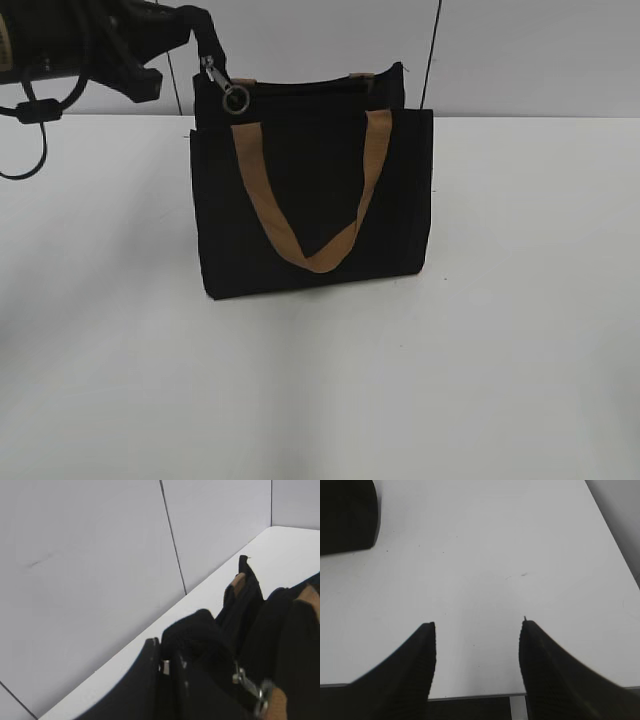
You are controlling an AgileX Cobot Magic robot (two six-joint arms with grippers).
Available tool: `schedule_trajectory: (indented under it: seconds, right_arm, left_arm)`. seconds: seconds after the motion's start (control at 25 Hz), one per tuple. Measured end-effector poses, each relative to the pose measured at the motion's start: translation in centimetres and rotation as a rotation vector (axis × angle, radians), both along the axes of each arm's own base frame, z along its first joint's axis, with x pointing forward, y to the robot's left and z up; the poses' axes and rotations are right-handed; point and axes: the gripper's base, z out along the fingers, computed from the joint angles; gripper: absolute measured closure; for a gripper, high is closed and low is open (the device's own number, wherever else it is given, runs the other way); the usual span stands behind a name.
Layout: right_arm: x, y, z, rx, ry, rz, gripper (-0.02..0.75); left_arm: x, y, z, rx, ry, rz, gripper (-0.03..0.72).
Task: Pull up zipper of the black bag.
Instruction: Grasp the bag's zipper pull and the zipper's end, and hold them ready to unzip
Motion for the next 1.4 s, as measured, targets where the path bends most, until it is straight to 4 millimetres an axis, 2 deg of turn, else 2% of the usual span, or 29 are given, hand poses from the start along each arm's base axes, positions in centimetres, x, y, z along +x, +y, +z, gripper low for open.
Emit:
schedule_trajectory:
  seconds: [0.32,1.12,1.32,1.4]
  right_arm:
    - [0.0,0.0,0.0,0.000,0.000,0.000,0.329]
    - [0.0,0.0,0.0,0.001,-0.001,0.000,0.329]
    - [0.1,0.0,1.4,-0.023,-0.103,0.011,0.329]
    - [0.8,0.2,2.3,-0.016,-0.109,0.039,0.329]
  left_arm:
    - [-0.9,0.3,1.8,0.006,-0.044,0.022,0.670]
    - [-0.9,0.7,1.8,0.033,-0.034,0.057,0.671]
    - [-0.9,0.7,1.8,0.015,-0.027,0.066,0.671]
    - [-0.9,0.7,1.8,0.014,-0.027,0.066,0.671]
